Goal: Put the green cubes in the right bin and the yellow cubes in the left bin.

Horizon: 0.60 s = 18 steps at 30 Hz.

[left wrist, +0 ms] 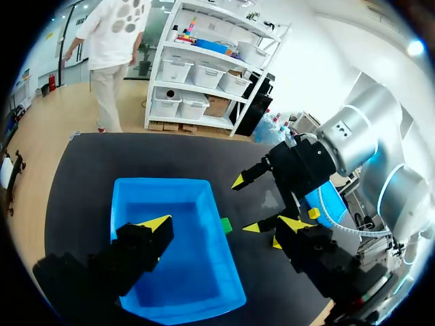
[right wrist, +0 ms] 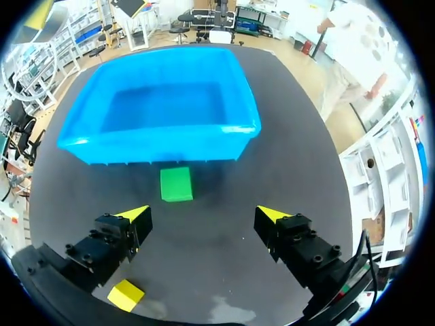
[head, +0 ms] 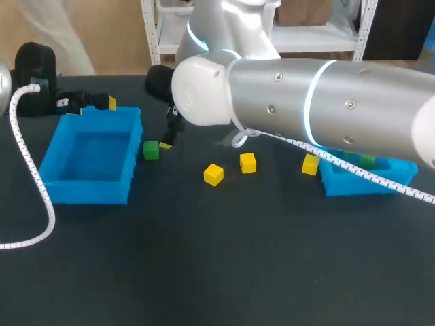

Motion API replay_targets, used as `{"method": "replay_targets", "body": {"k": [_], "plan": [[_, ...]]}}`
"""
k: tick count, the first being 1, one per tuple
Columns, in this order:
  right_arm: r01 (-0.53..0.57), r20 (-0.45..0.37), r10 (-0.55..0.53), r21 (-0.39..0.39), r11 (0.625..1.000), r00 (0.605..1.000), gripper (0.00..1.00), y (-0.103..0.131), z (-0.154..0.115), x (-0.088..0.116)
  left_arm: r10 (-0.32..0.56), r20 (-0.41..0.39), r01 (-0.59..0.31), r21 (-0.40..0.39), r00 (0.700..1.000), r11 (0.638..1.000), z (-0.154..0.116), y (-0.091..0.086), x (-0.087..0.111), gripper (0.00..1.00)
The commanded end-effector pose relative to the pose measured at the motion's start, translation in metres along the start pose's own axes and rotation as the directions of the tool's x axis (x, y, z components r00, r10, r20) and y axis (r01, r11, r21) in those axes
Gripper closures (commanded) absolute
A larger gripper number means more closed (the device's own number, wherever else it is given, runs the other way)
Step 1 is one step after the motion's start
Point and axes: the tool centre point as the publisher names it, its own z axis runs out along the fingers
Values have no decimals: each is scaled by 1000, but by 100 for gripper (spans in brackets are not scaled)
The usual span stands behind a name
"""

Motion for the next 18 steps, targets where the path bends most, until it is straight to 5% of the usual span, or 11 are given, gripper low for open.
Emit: {"method": "replay_targets", "body": {"k": [1, 18], "plan": [[-1, 16, 1, 8, 1000, 1000, 0, 8, 2, 2, 2, 4, -2, 7, 1000, 1000, 0, 1, 1, 0], [-7, 20, 7, -15, 1000, 1000, 0, 22, 28, -2, 2, 4, -2, 7, 1000, 1000, 0, 1, 1, 0]]}}
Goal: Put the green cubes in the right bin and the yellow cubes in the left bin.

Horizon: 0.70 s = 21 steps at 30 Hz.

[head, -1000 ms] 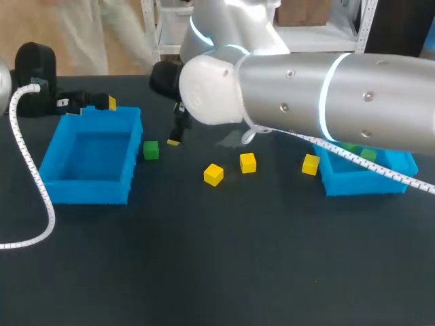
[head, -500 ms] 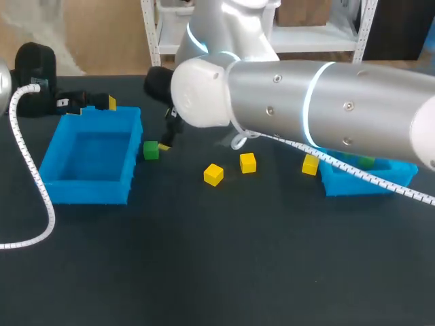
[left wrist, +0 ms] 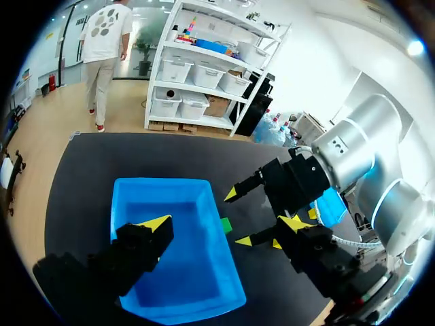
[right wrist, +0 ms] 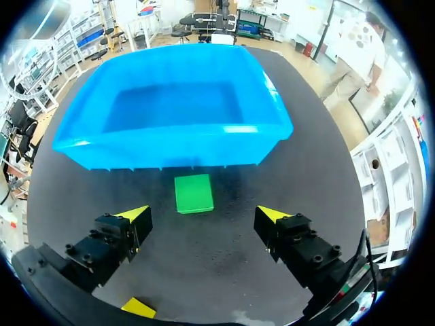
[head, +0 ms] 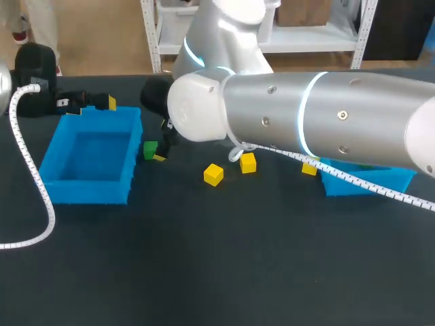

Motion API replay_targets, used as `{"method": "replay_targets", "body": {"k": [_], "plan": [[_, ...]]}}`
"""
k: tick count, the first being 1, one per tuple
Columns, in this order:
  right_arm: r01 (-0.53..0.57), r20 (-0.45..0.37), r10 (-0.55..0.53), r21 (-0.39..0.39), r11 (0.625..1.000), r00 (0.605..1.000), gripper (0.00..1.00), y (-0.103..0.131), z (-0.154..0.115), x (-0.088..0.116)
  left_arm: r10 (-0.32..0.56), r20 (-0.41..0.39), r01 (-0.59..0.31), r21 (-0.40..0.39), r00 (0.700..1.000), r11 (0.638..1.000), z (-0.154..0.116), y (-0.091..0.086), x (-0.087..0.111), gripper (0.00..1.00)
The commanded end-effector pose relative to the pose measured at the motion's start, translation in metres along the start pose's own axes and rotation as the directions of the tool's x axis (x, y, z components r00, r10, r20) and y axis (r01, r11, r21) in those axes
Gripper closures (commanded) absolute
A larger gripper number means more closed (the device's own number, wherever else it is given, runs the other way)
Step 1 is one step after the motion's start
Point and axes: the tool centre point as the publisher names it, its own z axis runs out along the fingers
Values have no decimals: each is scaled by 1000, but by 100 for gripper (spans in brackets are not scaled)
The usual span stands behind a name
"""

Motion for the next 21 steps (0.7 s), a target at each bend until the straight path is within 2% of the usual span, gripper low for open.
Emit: {"method": "replay_targets", "body": {"k": [1, 17, 18, 19, 21], "plan": [[-2, -3, 2, 3, 1000, 1000, 0, 2, 6, 0, 2, 4, -2, 7, 1000, 1000, 0, 1, 1, 0], [-15, -7, 15, -3, 1000, 1000, 0, -4, 19, -10, 2, 4, -2, 7, 1000, 1000, 0, 1, 1, 0], [-17, -7, 17, -3, 1000, 1000, 31, -4, 20, -10, 2, 4, -2, 7, 1000, 1000, 0, 1, 1, 0], [-19, -7, 19, -3, 1000, 1000, 53, -4, 21, -10, 2, 4, -2, 7, 1000, 1000, 0, 1, 1, 0], [-21, -9, 21, -2, 1000, 1000, 75, -3, 23, -10, 2, 4, -2, 7, 1000, 1000, 0, 1, 1, 0]]}}
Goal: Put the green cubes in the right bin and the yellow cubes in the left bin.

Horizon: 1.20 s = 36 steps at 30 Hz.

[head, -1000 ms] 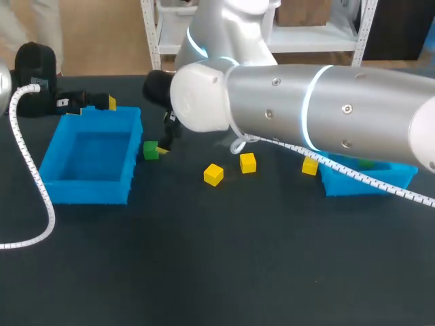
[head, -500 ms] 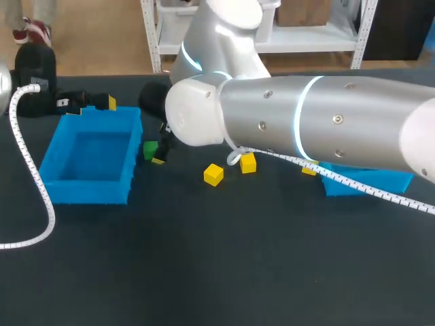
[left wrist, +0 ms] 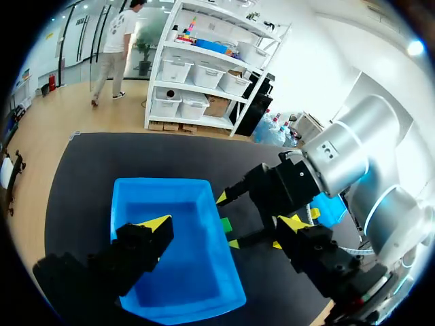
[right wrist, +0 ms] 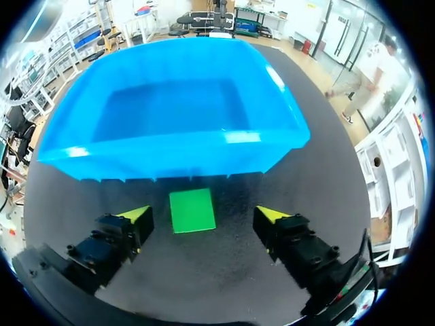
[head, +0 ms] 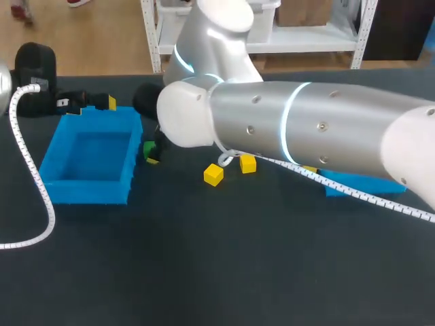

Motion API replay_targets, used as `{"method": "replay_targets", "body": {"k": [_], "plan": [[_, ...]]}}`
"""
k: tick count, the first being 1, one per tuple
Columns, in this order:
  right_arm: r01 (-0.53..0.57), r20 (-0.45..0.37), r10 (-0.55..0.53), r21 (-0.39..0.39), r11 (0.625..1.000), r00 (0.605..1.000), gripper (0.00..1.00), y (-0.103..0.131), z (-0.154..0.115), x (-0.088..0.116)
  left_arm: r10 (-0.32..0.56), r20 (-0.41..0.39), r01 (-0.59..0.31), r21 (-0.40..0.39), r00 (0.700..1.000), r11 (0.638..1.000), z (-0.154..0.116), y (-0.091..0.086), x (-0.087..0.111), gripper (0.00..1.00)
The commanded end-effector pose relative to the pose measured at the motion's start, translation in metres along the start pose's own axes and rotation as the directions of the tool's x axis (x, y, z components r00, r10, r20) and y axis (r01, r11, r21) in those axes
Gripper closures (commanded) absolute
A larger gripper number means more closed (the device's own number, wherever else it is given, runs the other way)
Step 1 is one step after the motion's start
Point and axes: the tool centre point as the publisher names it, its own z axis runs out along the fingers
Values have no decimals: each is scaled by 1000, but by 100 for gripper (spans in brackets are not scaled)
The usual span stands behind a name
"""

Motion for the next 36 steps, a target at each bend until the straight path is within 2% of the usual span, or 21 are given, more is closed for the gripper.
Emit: {"method": "replay_targets", "body": {"k": [1, 2, 10, 14, 17, 22, 27, 32, 36], "plan": [[-3, -3, 3, -2, 1000, 1000, 93, -2, 4, -1, 2, 4, -2, 7, 1000, 1000, 0, 1, 1, 0], [-5, -4, 5, -2, 1000, 1000, 100, -2, 5, -1, 2, 4, -2, 7, 1000, 1000, 0, 1, 1, 0], [-20, -13, 20, 12, 1000, 1000, 100, -2, 2, 2, 2, 4, -2, 7, 1000, 1000, 0, 1, 1, 0], [-32, -17, 33, 40, 999, 999, 100, -7, -7, 8, 2, 4, -2, 7, 1000, 1000, 0, 1, 1, 0], [-48, -10, 49, 78, 996, 999, 100, -13, -25, 15, 2, 4, -2, 7, 1000, 1000, 0, 1, 1, 0], [-105, 45, 99, 154, 982, 994, 100, -24, -75, 33, 2, 4, -2, 7, 1000, 1000, 0, 1, 1, 0], [-175, 100, 154, 260, 950, 983, 100, -33, -136, 63, 2, 4, -2, 7, 1000, 1000, 0, 1, 1, 0], [-289, 164, 245, 364, 885, 956, 100, -38, -201, 105, 2, 4, -2, 7, 1000, 1000, 0, 1, 1, 0], [-388, 205, 330, 444, 808, 922, 100, -39, -245, 146, 2, 4, -2, 7, 1000, 1000, 0, 1, 1, 0]]}}
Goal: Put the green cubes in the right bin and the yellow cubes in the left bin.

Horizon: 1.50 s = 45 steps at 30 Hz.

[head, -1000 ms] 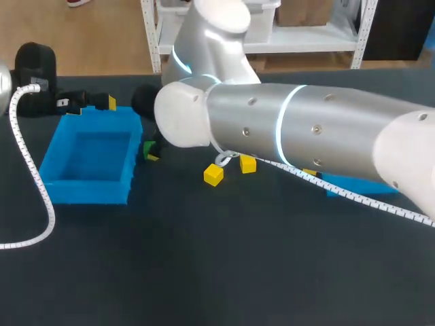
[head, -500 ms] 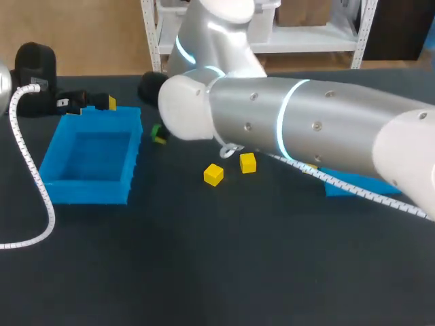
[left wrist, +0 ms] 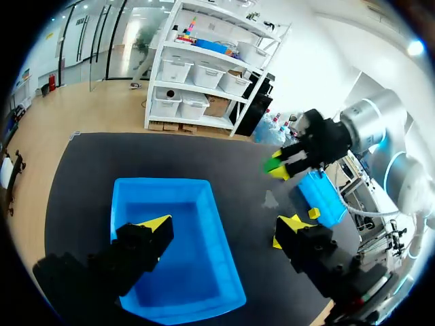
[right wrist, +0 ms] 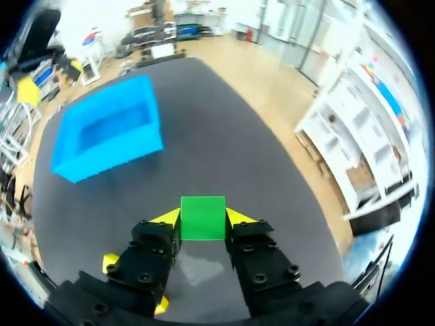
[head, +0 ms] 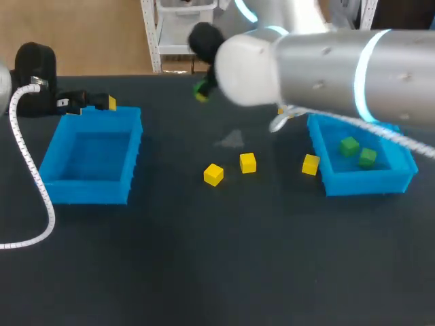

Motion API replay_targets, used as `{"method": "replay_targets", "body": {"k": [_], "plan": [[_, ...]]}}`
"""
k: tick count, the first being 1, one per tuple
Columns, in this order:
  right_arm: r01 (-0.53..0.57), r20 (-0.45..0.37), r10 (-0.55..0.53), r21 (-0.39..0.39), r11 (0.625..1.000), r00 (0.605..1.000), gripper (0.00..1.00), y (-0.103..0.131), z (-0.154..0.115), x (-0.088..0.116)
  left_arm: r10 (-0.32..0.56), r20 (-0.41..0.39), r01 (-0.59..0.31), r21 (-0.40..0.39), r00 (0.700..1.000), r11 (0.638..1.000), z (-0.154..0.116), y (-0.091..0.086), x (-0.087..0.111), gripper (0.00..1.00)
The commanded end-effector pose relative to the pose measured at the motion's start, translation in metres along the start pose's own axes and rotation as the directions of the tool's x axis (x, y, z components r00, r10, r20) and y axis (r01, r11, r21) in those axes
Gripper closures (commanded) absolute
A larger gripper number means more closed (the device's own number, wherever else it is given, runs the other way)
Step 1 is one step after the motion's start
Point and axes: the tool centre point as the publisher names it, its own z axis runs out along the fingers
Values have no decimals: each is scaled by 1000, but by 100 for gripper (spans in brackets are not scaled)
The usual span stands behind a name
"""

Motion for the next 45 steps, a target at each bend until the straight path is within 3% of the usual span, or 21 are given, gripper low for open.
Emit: {"method": "replay_targets", "body": {"k": [1, 9, 12, 17, 24, 36, 38, 39, 45], "plan": [[-114, 128, 79, 289, 951, 989, 100, -9, -123, 97, 2, 4, -2, 7, 1000, 1000, 0, 1, 1, 0], [-346, 177, 298, 428, 834, 938, 100, -40, -192, 188, 2, 4, -2, 7, 1000, 1000, 0, 1, 1, 0], [-415, 182, 374, 452, 790, 910, 100, -46, -203, 222, 2, 4, -2, 7, 1000, 1000, 0, 1, 1, 0], [-485, 185, 456, 476, 733, 870, 100, -49, -211, 262, 2, 4, -2, 7, 1000, 1000, 0, 1, 1, 0], [-522, 193, 494, 471, 711, 848, 100, -52, -210, 282, 2, 4, -2, 7, 1000, 1000, 0, 1, 1, 0], [-495, 173, 472, 450, 743, 865, 100, -65, -202, 285, 2, 4, -2, 7, 1000, 1000, 0, 1, 1, 0], [-491, 169, 469, 447, 747, 867, 55, -68, -202, 286, 2, 4, -2, 7, 1000, 1000, 0, 1, 1, 0], [-488, 166, 466, 446, 750, 869, 0, -69, -201, 286, 2, 4, -2, 7, 1000, 1000, 0, 1, 1, 0], [-462, 154, 442, 431, 775, 884, 0, -76, -201, 287, 2, 4, -2, 7, 1000, 1000, 0, 1, 1, 0]]}}
